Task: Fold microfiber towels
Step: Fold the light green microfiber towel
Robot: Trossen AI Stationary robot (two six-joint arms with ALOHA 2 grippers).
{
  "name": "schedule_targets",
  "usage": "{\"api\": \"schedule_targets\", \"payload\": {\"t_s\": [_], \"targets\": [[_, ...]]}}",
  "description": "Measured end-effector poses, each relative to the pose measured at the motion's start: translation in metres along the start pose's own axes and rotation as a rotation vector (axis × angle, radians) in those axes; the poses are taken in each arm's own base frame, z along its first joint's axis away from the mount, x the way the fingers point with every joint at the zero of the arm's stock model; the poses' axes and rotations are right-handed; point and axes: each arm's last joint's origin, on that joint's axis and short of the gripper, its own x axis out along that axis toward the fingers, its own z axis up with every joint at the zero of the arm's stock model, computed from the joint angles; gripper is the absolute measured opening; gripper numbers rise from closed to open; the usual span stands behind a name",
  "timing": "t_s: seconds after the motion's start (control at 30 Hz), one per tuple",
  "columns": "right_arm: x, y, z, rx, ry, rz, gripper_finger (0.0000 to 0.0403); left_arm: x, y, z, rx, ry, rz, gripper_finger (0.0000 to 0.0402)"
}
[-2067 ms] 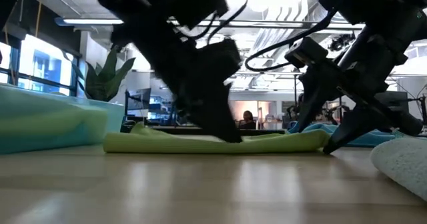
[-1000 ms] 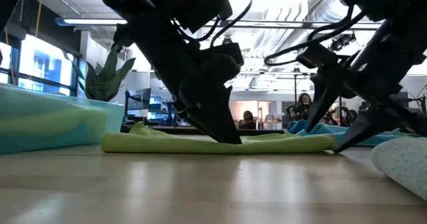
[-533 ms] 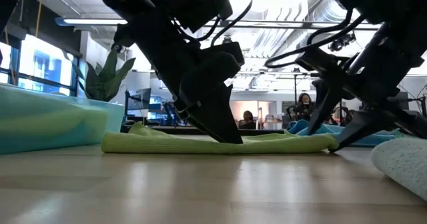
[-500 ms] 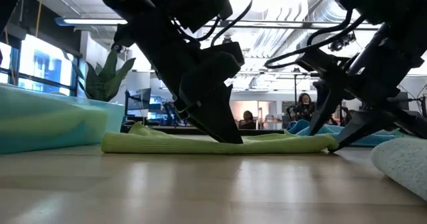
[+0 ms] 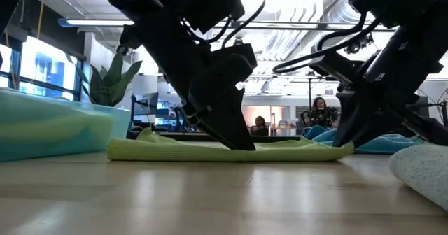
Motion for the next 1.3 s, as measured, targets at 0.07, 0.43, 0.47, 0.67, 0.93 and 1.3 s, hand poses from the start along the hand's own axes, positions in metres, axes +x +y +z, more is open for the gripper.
{"api": "schedule_targets", "payload": {"t_s": [0.07,0.43,0.47,0.67,0.93,1.3], "targets": [[-0.001,0.001,0.0,-0.009,0.014,0.001,0.0003,-0.003,-0.001,0.004,-0.001,-0.003,-0.01,0.0165],[-0.023,0.004,0.011,-0.046,0.01,0.001,0.0001,-0.057,-0.01,0.039,-0.002,-0.034,-0.061,0.0165],[-0.024,0.006,0.013,-0.057,0.014,0.009,0.0001,-0.065,-0.009,0.038,-0.009,-0.01,-0.054,0.0165],[-0.027,0.03,0.019,-0.158,0.056,0.034,0.0,-0.108,-0.009,0.041,-0.11,0.023,-0.06,0.0165],[-0.022,0.069,0.035,-0.317,0.026,0.04,0.0,-0.172,-0.013,0.042,-0.208,-0.067,-0.033,0.0165],[0.022,0.126,0.033,-0.37,0.046,0.086,0.0,-0.228,-0.009,0.022,-0.235,-0.015,-0.035,0.0165]]}}
